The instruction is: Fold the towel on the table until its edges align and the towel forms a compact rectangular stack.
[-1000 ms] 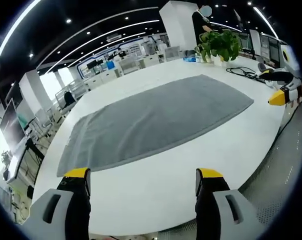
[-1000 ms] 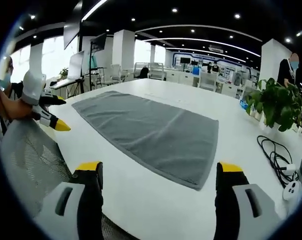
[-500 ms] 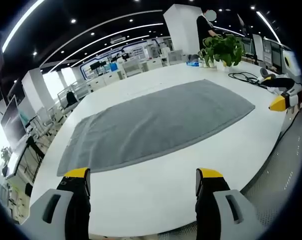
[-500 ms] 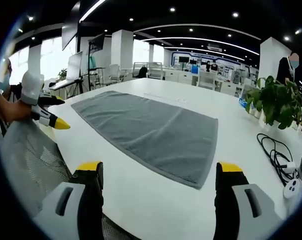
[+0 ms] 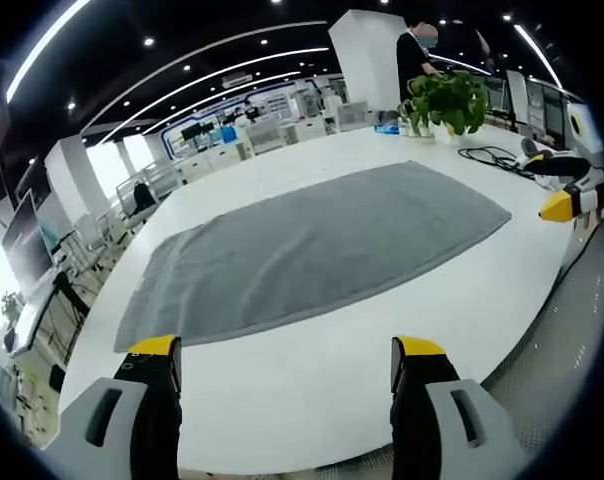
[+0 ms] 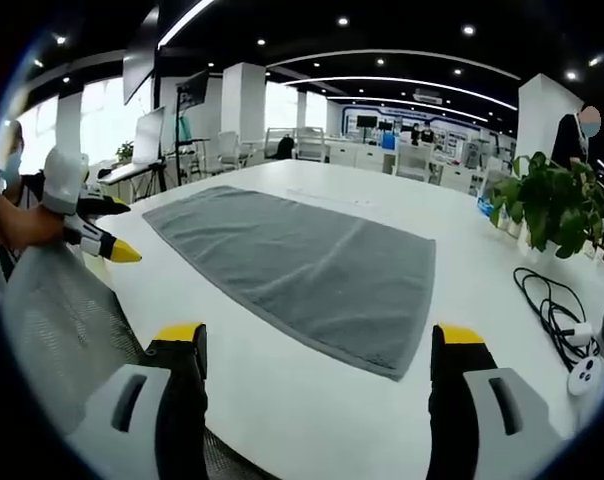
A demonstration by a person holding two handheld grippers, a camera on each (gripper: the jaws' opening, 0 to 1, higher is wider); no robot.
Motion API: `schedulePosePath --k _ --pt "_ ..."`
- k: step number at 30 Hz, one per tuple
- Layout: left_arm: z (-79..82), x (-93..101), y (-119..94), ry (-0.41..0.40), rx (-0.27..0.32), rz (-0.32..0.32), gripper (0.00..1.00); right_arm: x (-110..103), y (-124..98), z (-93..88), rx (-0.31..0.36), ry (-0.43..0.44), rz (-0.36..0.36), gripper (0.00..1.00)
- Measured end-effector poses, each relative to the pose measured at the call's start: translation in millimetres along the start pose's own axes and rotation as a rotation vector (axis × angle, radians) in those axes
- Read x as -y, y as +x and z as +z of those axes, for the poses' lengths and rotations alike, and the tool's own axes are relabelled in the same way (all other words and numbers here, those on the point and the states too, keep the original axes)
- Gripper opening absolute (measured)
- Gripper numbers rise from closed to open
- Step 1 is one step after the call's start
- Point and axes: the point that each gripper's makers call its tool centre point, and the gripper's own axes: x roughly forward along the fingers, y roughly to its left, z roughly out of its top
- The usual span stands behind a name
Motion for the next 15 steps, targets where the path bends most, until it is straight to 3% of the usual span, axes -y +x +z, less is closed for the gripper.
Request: schedulePosePath --k 15 --pt "1.9 -0.7 -0.2 -0.006 0.014 -0.003 0.88 -3.7 -0.1 1.9 0.005 -0.015 0.015 0.94"
